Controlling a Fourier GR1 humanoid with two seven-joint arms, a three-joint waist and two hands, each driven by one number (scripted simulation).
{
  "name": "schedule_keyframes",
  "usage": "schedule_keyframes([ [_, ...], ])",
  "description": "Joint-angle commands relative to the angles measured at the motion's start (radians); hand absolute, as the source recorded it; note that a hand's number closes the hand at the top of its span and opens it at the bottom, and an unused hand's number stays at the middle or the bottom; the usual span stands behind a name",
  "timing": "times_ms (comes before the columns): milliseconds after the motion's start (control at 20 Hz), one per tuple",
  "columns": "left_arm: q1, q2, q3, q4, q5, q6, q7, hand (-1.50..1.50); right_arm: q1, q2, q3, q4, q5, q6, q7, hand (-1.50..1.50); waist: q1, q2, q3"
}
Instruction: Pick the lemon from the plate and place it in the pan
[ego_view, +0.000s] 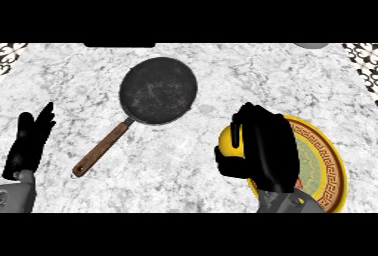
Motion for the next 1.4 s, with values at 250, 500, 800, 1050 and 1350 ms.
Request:
schedule_keyframes([
  [250,-0.010,0.002,0.005,0.018,-0.013,-0.014,-0.015,0.00,-0.340,0.024,-0.034,0.369,-0.201,-0.256,0.095,1.50,0.011,0.004,0.001],
  [500,0.003,0.000,0.021,0.061,0.010,-0.041,-0.075,0.00,-0.489,0.024,-0.076,0.664,-0.346,-0.449,0.030,1.50,0.026,0.010,0.000],
  [800,-0.079,-0.025,-0.027,0.014,-0.035,-0.006,0.019,0.00,-0.717,0.024,-0.075,1.018,-0.509,-0.617,-0.001,1.50,0.058,0.018,0.001],
  [1050,-0.037,-0.032,-0.045,-0.075,-0.021,-0.031,0.050,0.00,-0.781,0.024,-0.097,1.237,-0.630,-0.679,-0.130,1.50,0.088,0.021,0.002],
  [1350,-0.091,-0.035,-0.058,0.009,-0.044,-0.032,-0.003,0.00,-0.776,0.024,-0.083,1.359,-0.757,-0.726,-0.264,1.50,0.124,0.044,0.001],
])
